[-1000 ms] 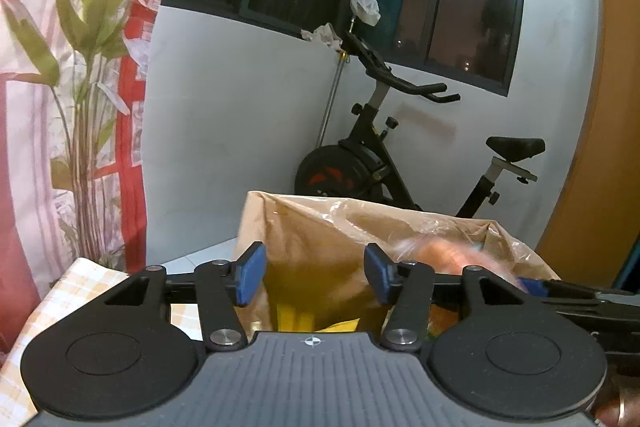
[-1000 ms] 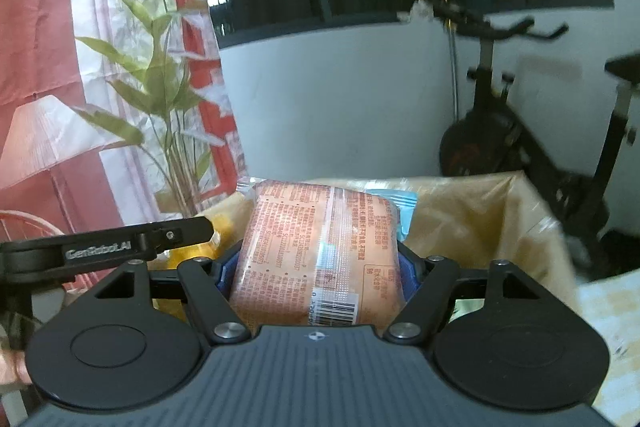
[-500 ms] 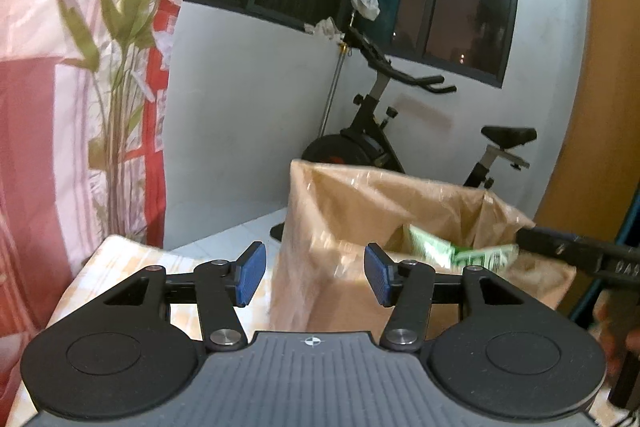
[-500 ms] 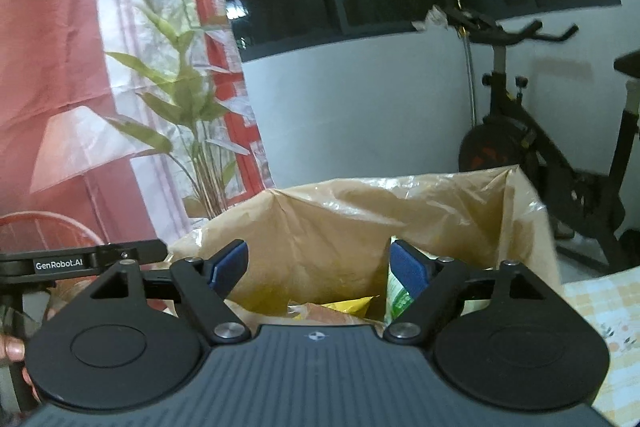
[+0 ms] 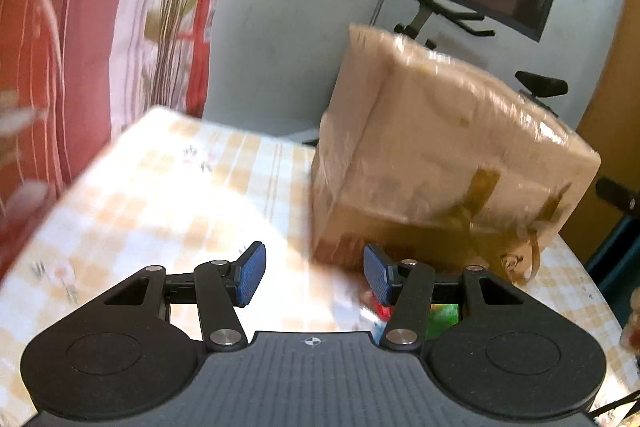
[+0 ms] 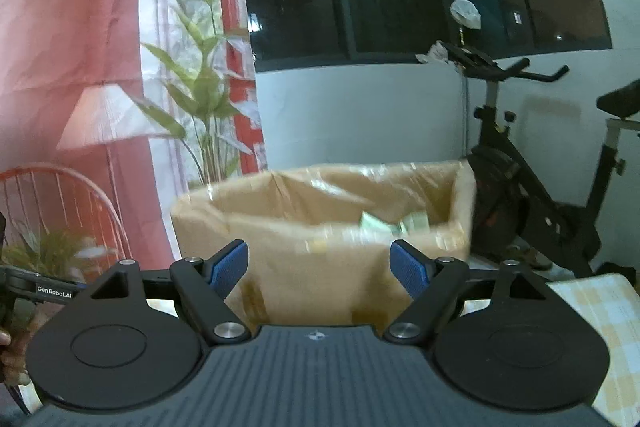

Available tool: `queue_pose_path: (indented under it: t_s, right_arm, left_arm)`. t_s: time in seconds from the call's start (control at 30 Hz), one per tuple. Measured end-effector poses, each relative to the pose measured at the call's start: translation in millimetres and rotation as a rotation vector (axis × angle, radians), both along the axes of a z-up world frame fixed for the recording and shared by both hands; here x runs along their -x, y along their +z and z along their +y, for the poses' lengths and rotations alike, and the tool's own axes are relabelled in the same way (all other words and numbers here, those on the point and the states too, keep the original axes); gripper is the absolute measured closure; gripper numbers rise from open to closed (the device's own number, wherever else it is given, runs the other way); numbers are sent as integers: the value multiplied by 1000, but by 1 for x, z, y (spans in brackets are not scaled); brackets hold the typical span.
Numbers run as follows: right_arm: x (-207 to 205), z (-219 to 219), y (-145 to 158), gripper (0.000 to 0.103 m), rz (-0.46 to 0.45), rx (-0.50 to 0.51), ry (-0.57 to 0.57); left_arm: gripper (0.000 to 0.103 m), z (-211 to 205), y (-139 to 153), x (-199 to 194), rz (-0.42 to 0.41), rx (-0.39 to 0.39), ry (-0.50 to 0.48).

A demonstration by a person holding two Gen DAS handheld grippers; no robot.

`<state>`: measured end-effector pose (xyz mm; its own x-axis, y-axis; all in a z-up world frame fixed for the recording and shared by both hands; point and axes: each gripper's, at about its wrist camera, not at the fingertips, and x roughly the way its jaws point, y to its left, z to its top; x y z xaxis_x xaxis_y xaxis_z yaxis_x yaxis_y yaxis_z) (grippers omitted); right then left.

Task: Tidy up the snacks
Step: 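Move both tools back down to the snacks beside the box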

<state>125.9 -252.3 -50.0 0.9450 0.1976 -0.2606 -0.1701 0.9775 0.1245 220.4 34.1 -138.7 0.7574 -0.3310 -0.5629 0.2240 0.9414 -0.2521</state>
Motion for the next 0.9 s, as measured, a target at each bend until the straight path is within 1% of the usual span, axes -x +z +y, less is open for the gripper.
queue_pose_path:
  t_s: [0.07,0.13,0.23,0.3,0.43,0.5,0.6,0.7,0.8,0.9]
  right_arm:
    - [4,0,-13,22,34,15,-10]
    - [8,-2,-25,22,69,29,-28]
    - [12,-8,-44,22,125,15,-54]
    - [13,-12,-57,22,166,8,-72]
    - [14,-14,-78,22,227,59,-113]
    - [10,-16,-89,22,273,84,-114]
    - [-2,-17,-103,23,342,169,-69]
    - [-9,-21,-116,23,371,246,-9]
    - [-21,-27,-127,23,407,271,39]
    - [-32,-32,-134,23,412,283,70]
  left_arm:
    - [46,-4,-8,3,9,-1,0]
    - [46,-9,-13,3,11,-20,-9]
    - [46,-16,-17,4,13,-43,-20]
    - [46,-16,-21,4,25,-42,-19]
    - [46,-20,-30,12,45,-60,-13]
    - [46,-21,-34,17,57,-71,-11]
    - [46,-20,-38,22,72,-74,-1]
    - [46,-19,-40,25,78,-71,5]
    - [46,-20,-40,27,82,-69,9]
    - [46,-22,-42,27,88,-67,9]
